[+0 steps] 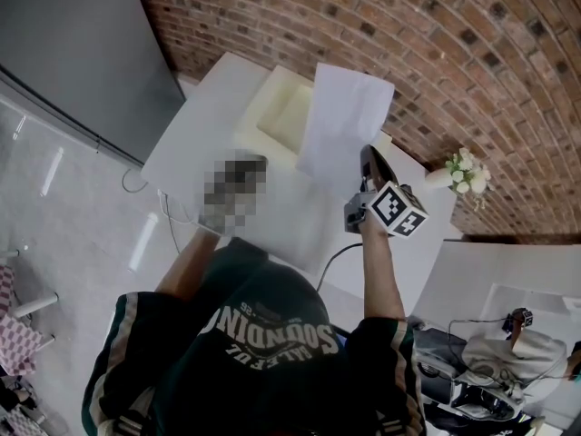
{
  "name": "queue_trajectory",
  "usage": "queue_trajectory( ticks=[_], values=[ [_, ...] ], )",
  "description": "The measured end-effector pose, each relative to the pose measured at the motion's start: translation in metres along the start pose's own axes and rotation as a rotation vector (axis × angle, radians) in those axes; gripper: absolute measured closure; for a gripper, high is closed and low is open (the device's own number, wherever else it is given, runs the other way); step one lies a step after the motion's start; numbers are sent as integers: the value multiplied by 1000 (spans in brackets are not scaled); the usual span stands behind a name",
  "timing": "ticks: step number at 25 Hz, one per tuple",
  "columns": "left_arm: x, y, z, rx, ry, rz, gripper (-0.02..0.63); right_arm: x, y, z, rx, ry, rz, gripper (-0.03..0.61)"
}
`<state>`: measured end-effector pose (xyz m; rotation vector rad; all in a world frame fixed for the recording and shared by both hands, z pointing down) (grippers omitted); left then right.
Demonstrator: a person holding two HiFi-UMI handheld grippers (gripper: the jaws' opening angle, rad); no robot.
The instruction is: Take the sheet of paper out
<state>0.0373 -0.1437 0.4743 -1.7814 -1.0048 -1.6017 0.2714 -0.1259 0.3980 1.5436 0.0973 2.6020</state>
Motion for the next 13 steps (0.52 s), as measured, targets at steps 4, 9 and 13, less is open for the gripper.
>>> queue_trajectory(
  ticks=[4, 9, 13],
  values=[
    [1, 1, -1, 3, 0, -5, 603, 4, 3, 0, -2, -2, -9, 578],
    [1, 3, -6, 5, 4, -10, 603, 5, 8, -2, -5, 1, -14, 578],
    [1, 6, -8, 4, 5, -13, 603, 3, 12, -1, -12, 3, -10, 578]
  ],
)
Point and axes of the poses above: the fingertips, and each gripper's own axes: y forward along the fingers, z to its right, x out of its underside, the point moved 2 cm from there along -y, backward along the fingers, and after that the axes turned 12 degrees about z, right-handed, at the moved point
